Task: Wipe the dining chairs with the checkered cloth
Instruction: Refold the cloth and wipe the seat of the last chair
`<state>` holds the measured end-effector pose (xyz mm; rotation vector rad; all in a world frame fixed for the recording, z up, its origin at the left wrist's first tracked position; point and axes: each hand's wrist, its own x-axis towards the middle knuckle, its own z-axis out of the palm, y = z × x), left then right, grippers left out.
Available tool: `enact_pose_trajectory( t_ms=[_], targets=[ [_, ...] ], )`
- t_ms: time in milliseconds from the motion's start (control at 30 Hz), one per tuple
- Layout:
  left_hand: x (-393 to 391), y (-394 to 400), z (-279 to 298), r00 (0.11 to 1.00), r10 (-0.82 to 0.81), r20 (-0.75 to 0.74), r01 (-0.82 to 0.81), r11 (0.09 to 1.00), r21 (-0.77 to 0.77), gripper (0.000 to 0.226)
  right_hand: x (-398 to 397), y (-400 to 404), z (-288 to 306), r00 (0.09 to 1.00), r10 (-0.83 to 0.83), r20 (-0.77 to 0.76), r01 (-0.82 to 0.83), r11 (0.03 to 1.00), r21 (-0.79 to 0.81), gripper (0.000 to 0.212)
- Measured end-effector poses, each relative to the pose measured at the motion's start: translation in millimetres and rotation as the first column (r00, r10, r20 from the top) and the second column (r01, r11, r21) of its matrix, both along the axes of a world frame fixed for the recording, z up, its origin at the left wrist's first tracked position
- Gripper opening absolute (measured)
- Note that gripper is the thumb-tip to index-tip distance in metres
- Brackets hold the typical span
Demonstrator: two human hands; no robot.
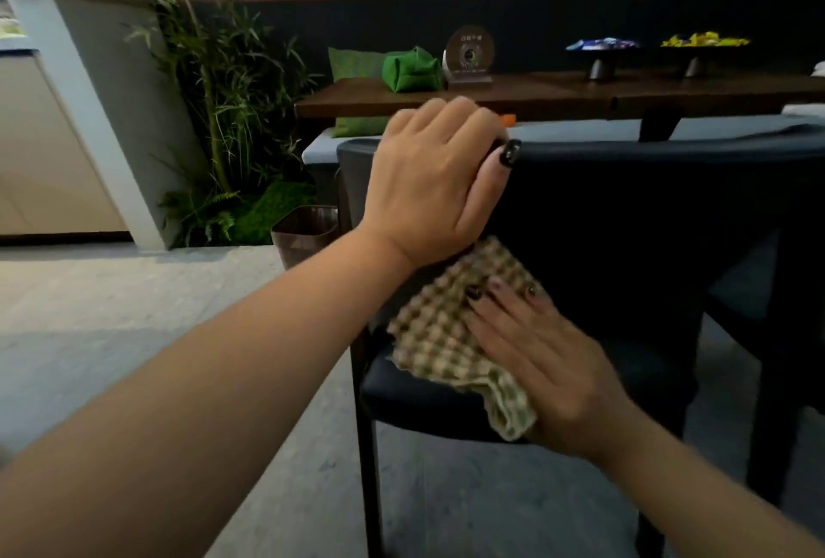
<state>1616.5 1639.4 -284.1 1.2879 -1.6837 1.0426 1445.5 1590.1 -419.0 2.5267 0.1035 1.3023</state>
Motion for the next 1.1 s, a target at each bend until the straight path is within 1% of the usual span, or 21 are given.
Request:
enact_pose_trajectory(
  t_ms=[100,167,267,333,400,433,467,500,567,600,667,700,733,767,800,867,933,967,1033,1067,1100],
  targets=[
    [15.4,13.4,-35.2,0.997,0.008,-0.074,-0.006,1.0,0.022,0.047,18.8,-8.0,-50.1,0.99,-0.077,-0.122,0.097,0.982,0.164,0.04],
    [26.7,26.4,-76.0,0.978,0.011,-0.206,0.001,0.999,0.055,0.057,36.5,-10.0,-76.9,0.977,-0.064,-0.204,0.111,0.968,0.227,0.041],
    [42.0,49.8,-158.3,0.886,0.13,-0.446,-0.027,0.973,0.23,0.066,72.9,-11.6,-111.4,0.936,-0.125,-0.329,0.239,0.911,0.337,0.049],
    [51.6,62.5,-213.1,0.74,0.257,-0.621,-0.025,0.934,0.357,0.065,102.3,-9.9,-124.1,0.881,-0.216,-0.42,0.411,0.79,0.456,0.054],
    [58.2,69.8,-257.2,0.496,0.38,-0.781,0.024,0.893,0.45,0.063,134.5,-6.4,-132.1,0.771,-0.291,-0.567,0.601,0.629,0.493,0.059],
    [61.2,71.5,-273.3,0.372,0.439,-0.818,0.053,0.869,0.491,0.064,148.8,-3.9,-135.2,0.713,-0.34,-0.613,0.671,0.584,0.456,0.062],
    [64.4,71.9,-285.0,0.276,0.485,-0.83,0.083,0.848,0.523,0.065,160.5,-2.1,-138.0,0.671,-0.378,-0.638,0.712,0.57,0.411,0.064],
    [67.7,71.2,-292.6,0.208,0.516,-0.831,0.115,0.831,0.545,0.065,168.2,-1.7,-140.3,0.651,-0.391,-0.65,0.725,0.574,0.381,0.064],
    [74.0,65.7,-299.9,0.112,0.544,-0.831,0.19,0.81,0.555,0.066,167.2,-5.0,-145.7,0.664,-0.376,-0.647,0.7,0.618,0.359,0.065],
    [77.0,60.3,-299.8,0.073,0.542,-0.837,0.222,0.81,0.543,0.068,159.7,-8.9,-147.5,0.695,-0.354,-0.626,0.657,0.667,0.352,0.067],
    [81.4,46.1,-292.4,0.053,0.498,-0.865,0.265,0.828,0.493,0.071,139.4,-18.8,-150.3,0.764,-0.259,-0.591,0.532,0.771,0.351,0.068],
    [82.6,37.3,-286.3,0.073,0.46,-0.885,0.283,0.841,0.461,0.07,131.0,-24.1,-149.1,0.799,-0.182,-0.573,0.464,0.793,0.395,0.066],
    [84.5,28.8,-281.2,0.091,0.429,-0.899,0.3,0.849,0.436,0.067,126.7,-27.7,-147.0,0.82,-0.115,-0.561,0.428,0.775,0.466,0.062],
    [87.2,20.6,-278.5,0.093,0.423,-0.901,0.306,0.85,0.43,0.064,126.3,-30.5,-142.8,0.837,-0.072,-0.543,0.421,0.718,0.554,0.056],
    [90.0,13.7,-278.4,0.073,0.442,-0.894,0.301,0.845,0.443,0.06,129.9,-33.0,-135.3,0.853,-0.065,-0.517,0.443,0.613,0.654,0.049],
    [94.4,6.0,-280.2,0.006,0.538,-0.843,0.308,0.801,0.514,0.039,150.3,-45.3,-113.8,0.883,-0.176,-0.436,0.469,0.39,0.792,0.036],
    [94.7,6.4,-286.5,-0.051,0.586,-0.809,0.356,0.767,0.533,0.022,171.9,-62.5,-92.8,0.855,-0.309,-0.416,0.499,0.275,0.822,0.034],
    [94.8,7.1,-291.1,-0.067,0.567,-0.821,0.358,0.782,0.511,0.017,181.1,-72.0,-88.3,0.841,-0.31,-0.443,0.52,0.238,0.82,0.034],
    [95.3,5.6,-298.6,-0.088,0.511,-0.855,0.347,0.82,0.455,0.017,197.6,-89.3,-87.9,0.825,-0.254,-0.506,0.559,0.226,0.798,0.029],
    [96.2,3.8,-302.0,-0.1,0.488,-0.867,0.347,0.834,0.429,0.021,203.7,-93.2,-89.9,0.828,-0.255,-0.5,0.556,0.256,0.791,0.026],
    [96.5,2.1,-305.1,-0.112,0.472,-0.874,0.346,0.844,0.411,0.025,210.0,-96.8,-93.9,0.83,-0.262,-0.492,0.556,0.322,0.766,0.025]
  ],
)
